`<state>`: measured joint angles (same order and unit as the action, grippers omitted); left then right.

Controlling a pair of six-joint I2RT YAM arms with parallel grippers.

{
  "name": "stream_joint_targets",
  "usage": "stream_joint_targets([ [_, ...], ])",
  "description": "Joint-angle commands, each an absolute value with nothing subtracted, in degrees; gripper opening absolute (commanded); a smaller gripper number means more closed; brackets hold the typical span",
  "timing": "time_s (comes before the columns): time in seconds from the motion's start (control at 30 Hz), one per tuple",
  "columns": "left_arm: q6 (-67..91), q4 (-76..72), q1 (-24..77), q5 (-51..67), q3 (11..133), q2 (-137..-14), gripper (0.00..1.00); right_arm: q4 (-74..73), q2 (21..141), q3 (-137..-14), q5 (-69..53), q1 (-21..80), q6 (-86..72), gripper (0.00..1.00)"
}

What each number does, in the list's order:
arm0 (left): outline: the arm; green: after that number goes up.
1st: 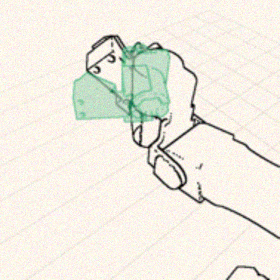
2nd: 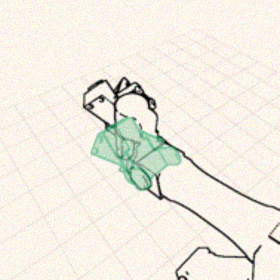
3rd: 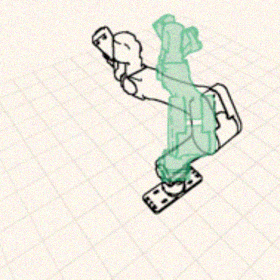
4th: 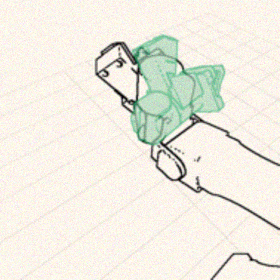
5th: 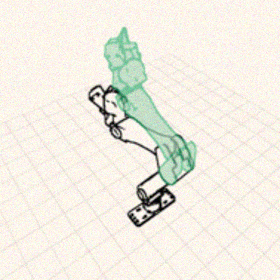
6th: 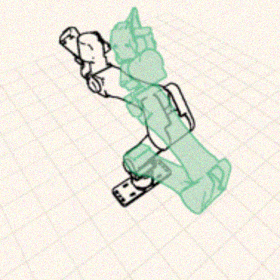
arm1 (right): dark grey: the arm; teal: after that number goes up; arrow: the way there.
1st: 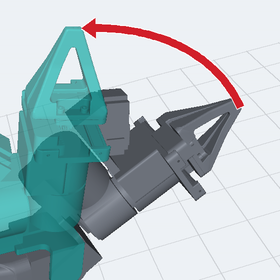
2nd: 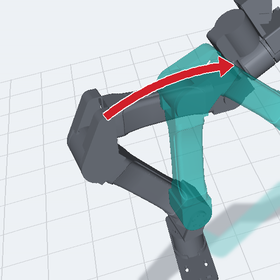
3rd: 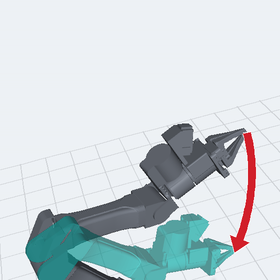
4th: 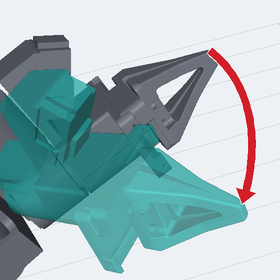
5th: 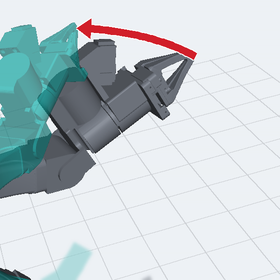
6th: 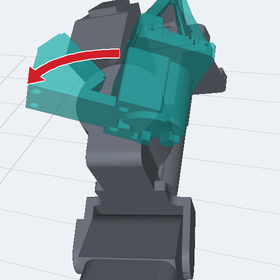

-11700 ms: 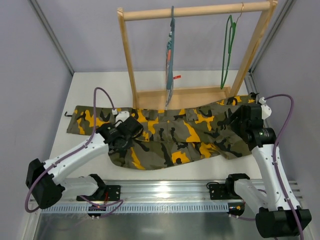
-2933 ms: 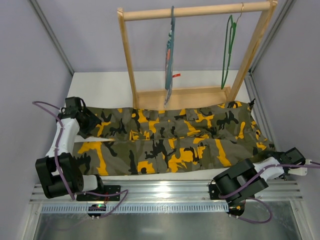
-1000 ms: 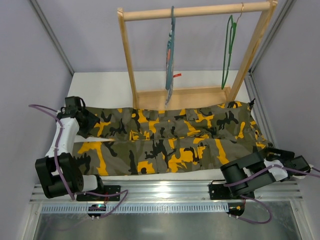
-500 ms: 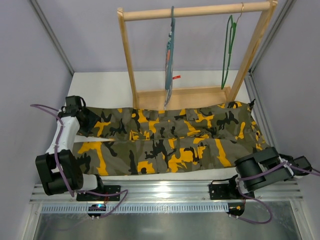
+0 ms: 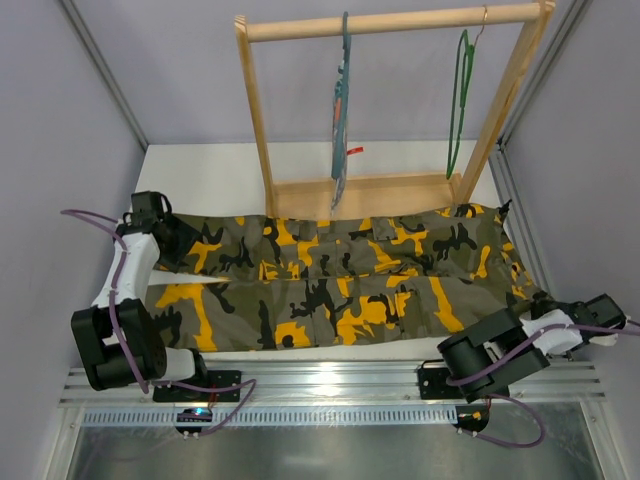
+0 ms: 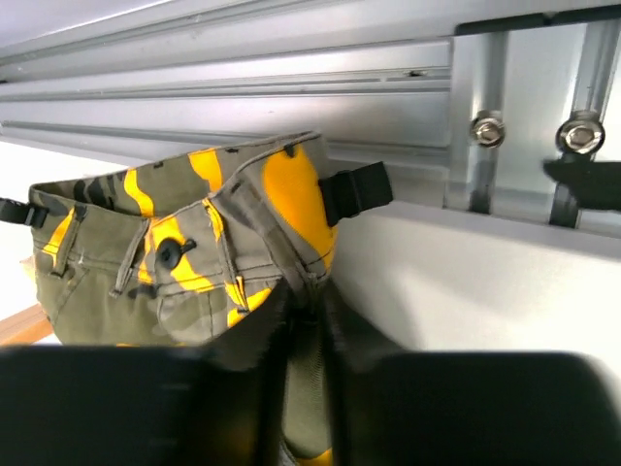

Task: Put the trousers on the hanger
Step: Fold the trousers

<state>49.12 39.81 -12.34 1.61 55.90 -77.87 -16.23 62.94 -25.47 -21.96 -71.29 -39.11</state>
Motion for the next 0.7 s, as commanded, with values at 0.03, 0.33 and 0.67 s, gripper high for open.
stream_joint_targets([
  [0.03, 49.6, 37.9, -12.1, 2.6, 55.6, -76.4, 0.67, -25.9, 56.8, -32.4, -13.6, -63.7, -40.0, 0.12],
  [0.33, 49.9, 36.7, -12.1, 4.1, 54.1, -75.9, 0.66, -44.8, 54.4, -40.3, 8.1, -54.1, -42.3, 0.16],
  [0.67, 50.3, 36.9, -11.1, 3.6, 54.6, -75.7, 0.66, -41.5, 60.6, -42.2, 6.8, -53.5, -36.0, 0.43],
])
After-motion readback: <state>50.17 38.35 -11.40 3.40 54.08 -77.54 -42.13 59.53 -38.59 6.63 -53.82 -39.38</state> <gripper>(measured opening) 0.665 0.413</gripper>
